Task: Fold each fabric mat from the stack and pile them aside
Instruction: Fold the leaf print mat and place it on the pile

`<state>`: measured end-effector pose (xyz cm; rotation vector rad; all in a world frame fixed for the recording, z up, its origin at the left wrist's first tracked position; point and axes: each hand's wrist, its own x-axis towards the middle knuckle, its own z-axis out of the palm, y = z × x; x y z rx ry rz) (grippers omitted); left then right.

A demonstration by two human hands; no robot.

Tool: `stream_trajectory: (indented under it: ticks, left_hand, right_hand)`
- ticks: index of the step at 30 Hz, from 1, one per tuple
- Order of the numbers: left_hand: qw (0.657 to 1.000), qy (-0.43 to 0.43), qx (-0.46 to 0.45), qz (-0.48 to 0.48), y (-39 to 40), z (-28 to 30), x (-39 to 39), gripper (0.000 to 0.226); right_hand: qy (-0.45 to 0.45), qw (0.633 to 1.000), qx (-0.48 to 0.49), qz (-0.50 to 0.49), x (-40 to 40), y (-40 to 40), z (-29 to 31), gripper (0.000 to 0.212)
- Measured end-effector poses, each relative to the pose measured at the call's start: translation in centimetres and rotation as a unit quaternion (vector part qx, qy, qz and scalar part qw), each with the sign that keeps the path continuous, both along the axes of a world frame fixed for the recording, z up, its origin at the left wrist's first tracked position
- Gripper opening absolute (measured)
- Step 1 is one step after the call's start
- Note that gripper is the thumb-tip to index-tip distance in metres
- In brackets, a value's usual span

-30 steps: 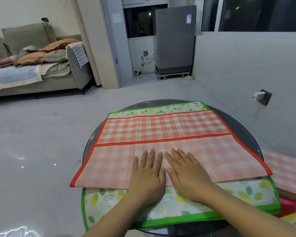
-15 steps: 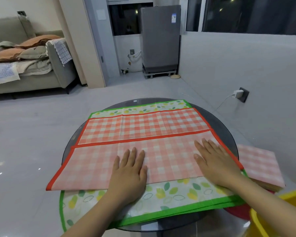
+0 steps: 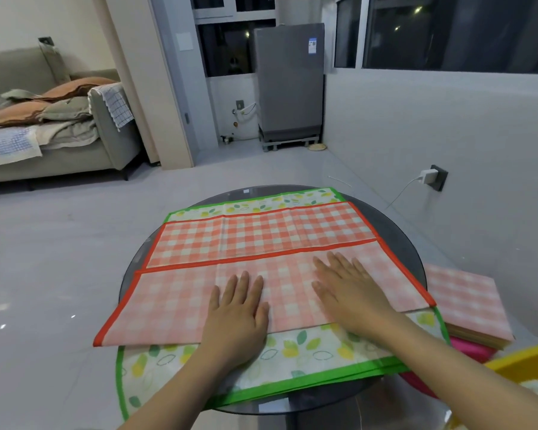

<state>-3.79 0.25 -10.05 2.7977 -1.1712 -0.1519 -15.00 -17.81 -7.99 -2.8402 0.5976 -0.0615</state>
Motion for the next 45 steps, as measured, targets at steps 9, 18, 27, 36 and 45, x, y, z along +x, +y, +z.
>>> stream_trajectory:
  ticks: [9, 18, 27, 36, 45]
  left_hand:
    - [1.0, 0.005, -0.015, -0.014, 0.2, -0.2, 0.4, 0.055]
    - [0.999, -0.006, -0.04, 0.014, 6.5, -0.6, 4.7, 0.05]
    - [0.997, -0.024, -0.032, 0.07, 11.2, -0.4, 7.6, 0.048]
    - [0.997, 0.017, -0.016, 0.079, 9.5, 0.9, 6.8, 0.05]
    - [0.991, 0.062, -0.115, 0.013, 0.9, 4.7, 7.8, 0.045]
  right_hand:
    - [0.013, 0.994, -0.017, 0.105, 3.7, 4.6, -1.2, 0.051]
    - [0.028, 0.993, -0.032, 0.111, 3.4, 4.4, -2.0, 0.077]
    - [0.031, 0.992, -0.036, 0.117, 3.5, 4.2, -2.2, 0.098]
    - [0.044, 0.994, -0.019, 0.099, 3.8, 4.5, -1.5, 0.056]
    - [-0.009, 0.997, -0.011, 0.072, 7.4, 1.1, 1.4, 0.051]
